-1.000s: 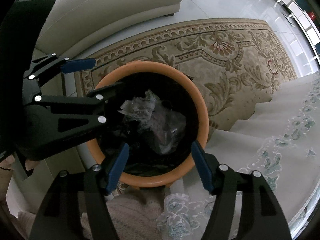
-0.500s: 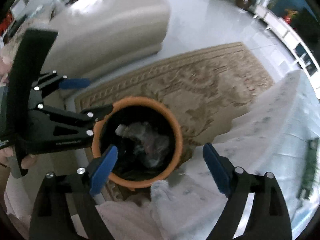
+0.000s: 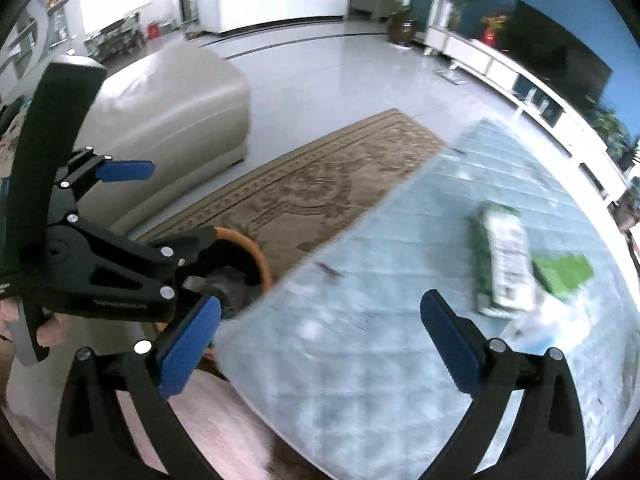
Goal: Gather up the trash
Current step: 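Move both tools back over the table toward the mask and green box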
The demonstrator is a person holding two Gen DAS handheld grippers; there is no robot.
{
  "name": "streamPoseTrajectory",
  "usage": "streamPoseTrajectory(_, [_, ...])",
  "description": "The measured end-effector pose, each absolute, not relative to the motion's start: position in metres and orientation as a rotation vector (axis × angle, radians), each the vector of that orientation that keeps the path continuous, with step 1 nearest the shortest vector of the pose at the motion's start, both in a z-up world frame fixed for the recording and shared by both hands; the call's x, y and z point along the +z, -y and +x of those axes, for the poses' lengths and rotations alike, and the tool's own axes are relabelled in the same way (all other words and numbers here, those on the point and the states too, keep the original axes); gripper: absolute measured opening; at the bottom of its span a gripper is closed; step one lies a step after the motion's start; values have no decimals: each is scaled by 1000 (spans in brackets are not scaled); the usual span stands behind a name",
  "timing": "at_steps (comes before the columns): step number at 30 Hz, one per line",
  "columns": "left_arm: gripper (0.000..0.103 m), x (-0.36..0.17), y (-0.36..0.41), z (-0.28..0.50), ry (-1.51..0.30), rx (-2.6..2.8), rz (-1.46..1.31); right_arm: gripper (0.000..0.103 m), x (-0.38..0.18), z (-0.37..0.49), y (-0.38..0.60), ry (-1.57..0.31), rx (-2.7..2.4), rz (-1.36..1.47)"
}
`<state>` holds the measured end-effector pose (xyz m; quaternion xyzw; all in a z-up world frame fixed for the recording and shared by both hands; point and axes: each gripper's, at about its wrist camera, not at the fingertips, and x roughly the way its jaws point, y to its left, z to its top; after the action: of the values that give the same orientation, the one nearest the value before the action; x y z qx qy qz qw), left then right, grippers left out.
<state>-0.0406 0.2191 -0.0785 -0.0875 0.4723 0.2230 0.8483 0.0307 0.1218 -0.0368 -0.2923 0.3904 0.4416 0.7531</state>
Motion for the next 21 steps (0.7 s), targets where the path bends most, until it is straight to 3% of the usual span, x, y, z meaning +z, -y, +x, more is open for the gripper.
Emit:
streamPoseTrajectory(12, [97, -81, -101, 71, -1002, 261, -53, 98, -48, 133, 19, -944, 688, -429])
streamPoseTrajectory(21, [97, -105, -86, 131, -1032, 246, -66, 98, -85, 196, 39, -1021, 612, -334])
